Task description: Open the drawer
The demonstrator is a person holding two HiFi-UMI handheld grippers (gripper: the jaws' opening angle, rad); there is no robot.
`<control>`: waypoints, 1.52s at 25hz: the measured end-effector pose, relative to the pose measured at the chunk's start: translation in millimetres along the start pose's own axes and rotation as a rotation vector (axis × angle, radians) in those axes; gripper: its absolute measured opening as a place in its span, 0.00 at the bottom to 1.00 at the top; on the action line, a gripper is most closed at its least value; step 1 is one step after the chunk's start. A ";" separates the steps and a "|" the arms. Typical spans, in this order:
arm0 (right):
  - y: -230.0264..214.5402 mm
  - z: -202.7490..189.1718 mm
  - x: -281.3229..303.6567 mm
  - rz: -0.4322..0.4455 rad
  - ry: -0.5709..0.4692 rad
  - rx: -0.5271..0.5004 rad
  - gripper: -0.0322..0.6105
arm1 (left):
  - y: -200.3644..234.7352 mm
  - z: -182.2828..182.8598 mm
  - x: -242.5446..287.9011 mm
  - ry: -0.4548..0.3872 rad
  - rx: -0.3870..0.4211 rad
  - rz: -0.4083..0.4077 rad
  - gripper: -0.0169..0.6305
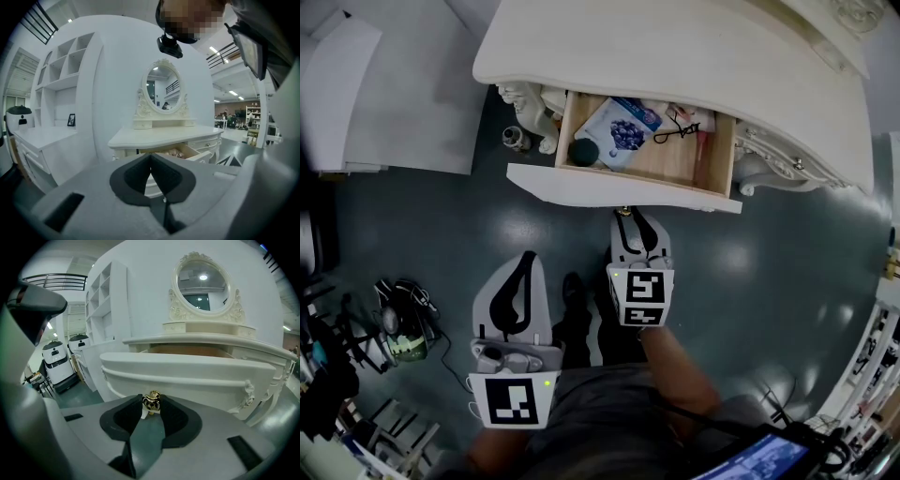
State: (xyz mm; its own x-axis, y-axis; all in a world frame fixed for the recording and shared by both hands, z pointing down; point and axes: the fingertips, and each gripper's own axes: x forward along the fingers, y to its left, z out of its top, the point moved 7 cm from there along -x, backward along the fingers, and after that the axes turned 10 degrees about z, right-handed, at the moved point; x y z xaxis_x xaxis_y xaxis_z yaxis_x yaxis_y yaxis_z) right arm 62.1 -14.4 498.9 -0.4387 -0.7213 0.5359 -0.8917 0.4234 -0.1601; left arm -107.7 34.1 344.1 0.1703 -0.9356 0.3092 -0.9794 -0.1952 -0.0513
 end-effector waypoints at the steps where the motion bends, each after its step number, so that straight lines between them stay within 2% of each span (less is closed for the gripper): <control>1: 1.1 0.1 -1.2 0.000 0.000 0.000 0.24 | 0.8 0.3 -2.2 0.000 0.000 0.001 0.05; 25: 6.6 -5.0 -11.2 -0.018 0.016 0.007 0.24 | 3.9 12.7 -20.6 -0.041 0.029 -0.021 0.05; 28: 9.2 9.5 -14.4 -0.018 0.019 0.002 0.28 | 8.8 25.0 -17.0 -0.063 0.030 -0.025 0.05; 32: 24.0 34.2 -36.4 -0.008 -0.009 -0.004 0.28 | 12.2 48.4 -19.4 -0.105 0.038 -0.041 0.05; 38: 48.7 104.4 -84.6 0.009 -0.187 -0.041 0.28 | 16.0 90.2 -26.9 -0.198 0.075 -0.070 0.05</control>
State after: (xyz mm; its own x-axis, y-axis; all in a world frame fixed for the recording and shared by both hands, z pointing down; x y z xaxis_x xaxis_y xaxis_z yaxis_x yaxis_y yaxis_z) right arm 44.1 10.0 359.2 -0.4633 -0.8051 0.3703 -0.8840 0.4496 -0.1285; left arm -118.1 29.6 249.3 0.2629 -0.9570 0.1226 -0.9549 -0.2763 -0.1092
